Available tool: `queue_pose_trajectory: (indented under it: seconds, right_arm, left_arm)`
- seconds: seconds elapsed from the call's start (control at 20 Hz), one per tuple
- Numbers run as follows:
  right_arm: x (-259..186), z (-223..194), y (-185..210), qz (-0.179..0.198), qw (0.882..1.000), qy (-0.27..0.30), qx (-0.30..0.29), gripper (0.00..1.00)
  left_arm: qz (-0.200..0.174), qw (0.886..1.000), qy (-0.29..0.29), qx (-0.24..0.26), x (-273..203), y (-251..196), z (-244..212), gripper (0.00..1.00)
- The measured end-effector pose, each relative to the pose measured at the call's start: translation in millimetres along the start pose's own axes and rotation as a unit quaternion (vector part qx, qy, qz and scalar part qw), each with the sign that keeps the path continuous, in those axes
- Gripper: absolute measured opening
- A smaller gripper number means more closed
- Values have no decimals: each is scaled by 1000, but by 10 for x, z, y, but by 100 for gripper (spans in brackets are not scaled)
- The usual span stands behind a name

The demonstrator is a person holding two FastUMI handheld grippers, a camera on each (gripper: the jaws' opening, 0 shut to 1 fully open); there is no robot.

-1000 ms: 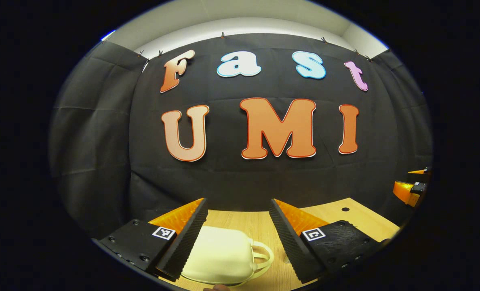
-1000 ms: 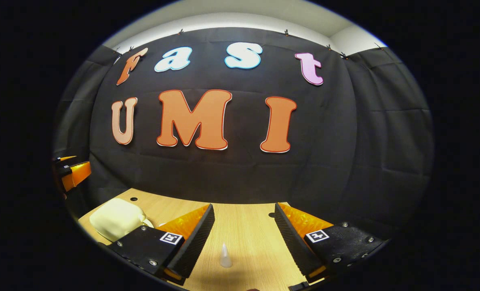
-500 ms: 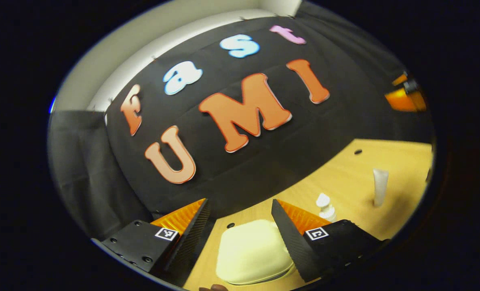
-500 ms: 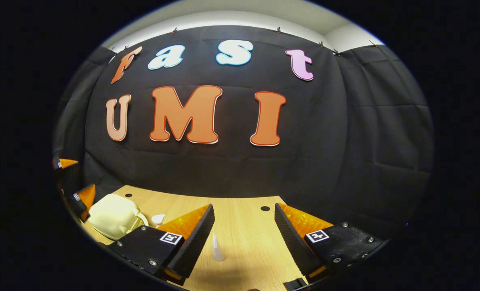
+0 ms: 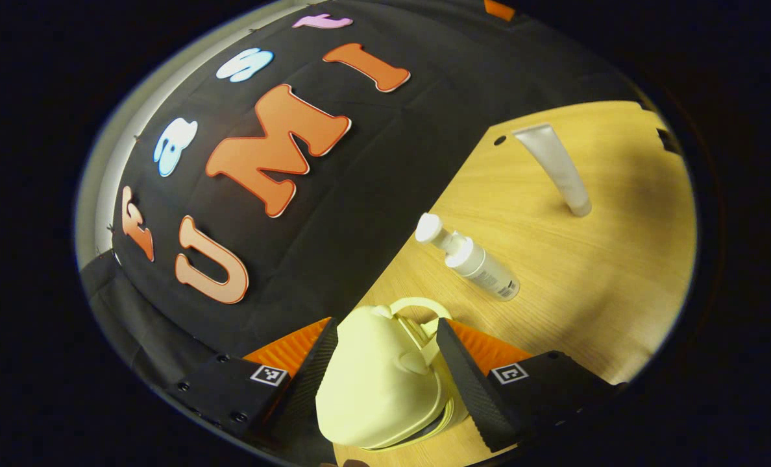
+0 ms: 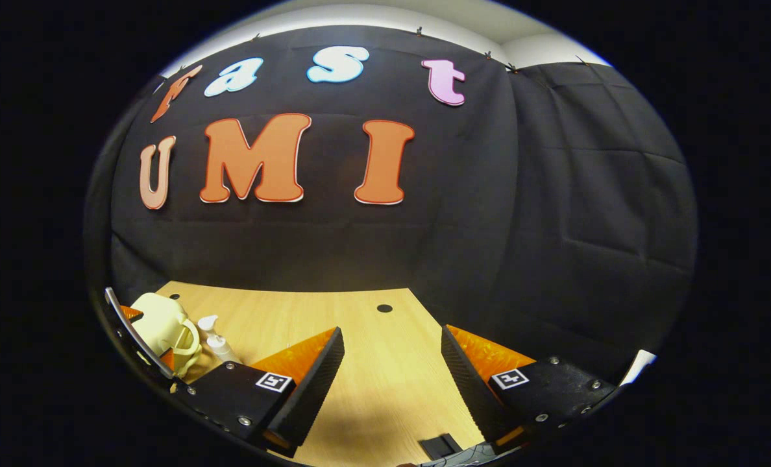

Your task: First open the suitcase, pack the skin care products into it, and then close the suitcase.

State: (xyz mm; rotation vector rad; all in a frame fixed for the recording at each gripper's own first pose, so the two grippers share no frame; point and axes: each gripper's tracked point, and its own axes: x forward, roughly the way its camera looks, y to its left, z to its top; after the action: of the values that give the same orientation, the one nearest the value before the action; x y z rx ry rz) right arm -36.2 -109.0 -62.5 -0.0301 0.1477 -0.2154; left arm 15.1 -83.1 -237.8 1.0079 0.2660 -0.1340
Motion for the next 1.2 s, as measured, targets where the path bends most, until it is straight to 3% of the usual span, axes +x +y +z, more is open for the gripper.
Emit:
queue_pose_trajectory:
  seconds: [0.4,0.9,0.95,1.15,1.2]
  right_arm:
    - [122,-124,-132,-16,1000,19,2,96]
    - [253,-199,-126,-23,999,38,15,96]
    - [245,-199,-117,-23,999,39,16,96]
    - [253,-197,-78,-21,999,41,15,96]
    - [252,-180,-68,-20,999,41,17,96]
  left_arm:
    - [-41,996,58,56,445,-363,-324,98]
    - [-61,992,75,82,738,-500,-335,96]
    - [-62,992,78,84,763,-505,-348,87]
    - [-86,990,77,83,765,-629,-347,33]
    - [-85,990,70,87,711,-595,-307,28]
